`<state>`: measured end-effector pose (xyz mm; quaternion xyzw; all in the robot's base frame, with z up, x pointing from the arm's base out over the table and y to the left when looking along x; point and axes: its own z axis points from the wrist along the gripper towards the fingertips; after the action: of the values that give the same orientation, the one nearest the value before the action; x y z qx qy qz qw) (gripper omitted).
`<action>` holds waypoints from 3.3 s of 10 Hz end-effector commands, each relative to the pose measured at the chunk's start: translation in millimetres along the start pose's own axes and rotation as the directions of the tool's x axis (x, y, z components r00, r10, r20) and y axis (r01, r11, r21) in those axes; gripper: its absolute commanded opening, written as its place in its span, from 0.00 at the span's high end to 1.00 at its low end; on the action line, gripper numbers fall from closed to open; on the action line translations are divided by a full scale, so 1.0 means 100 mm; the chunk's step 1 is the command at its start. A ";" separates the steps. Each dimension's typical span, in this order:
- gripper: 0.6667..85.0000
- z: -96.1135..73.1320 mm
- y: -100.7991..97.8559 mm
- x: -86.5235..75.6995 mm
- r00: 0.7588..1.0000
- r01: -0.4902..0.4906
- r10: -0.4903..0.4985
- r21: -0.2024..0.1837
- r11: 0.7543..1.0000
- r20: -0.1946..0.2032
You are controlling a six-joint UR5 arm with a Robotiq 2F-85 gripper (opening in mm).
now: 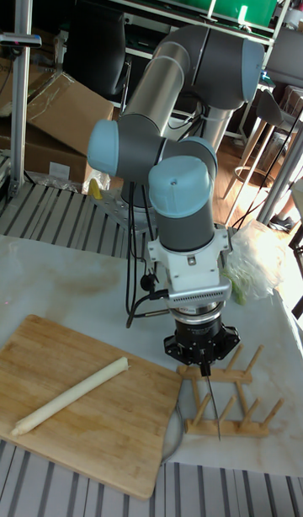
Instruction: Chop the scallions
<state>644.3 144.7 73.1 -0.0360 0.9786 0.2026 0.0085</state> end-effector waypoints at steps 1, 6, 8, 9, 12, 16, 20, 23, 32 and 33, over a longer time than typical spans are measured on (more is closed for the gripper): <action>0.99 -0.09 0.03 -0.03 1.000 -0.013 0.013 0.013 1.000 -0.004; 0.99 -0.20 0.06 -0.07 1.000 -0.018 0.018 0.053 0.998 -0.009; 0.99 -0.26 0.11 -0.07 1.000 -0.022 0.023 0.057 0.998 -0.014; 0.99 -0.30 0.10 -0.07 1.000 -0.021 0.022 0.072 0.997 -0.014; 0.99 -0.37 0.12 -0.06 1.000 -0.018 0.019 0.078 0.997 -0.014; 0.99 -0.52 0.24 0.01 0.999 -0.016 0.018 0.064 0.998 -0.028; 0.99 -0.67 0.22 0.05 0.999 -0.002 0.006 0.094 0.996 -0.034; 0.99 -0.81 0.23 0.10 0.999 0.005 -0.001 0.108 0.994 -0.044; 0.99 -1.26 0.02 -0.18 0.991 0.083 -0.111 0.302 0.950 0.078; 0.99 -1.27 -0.04 -0.21 0.988 0.103 -0.134 0.319 0.942 0.079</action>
<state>654.0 103.5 182.5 -0.0671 0.9942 0.0667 0.0501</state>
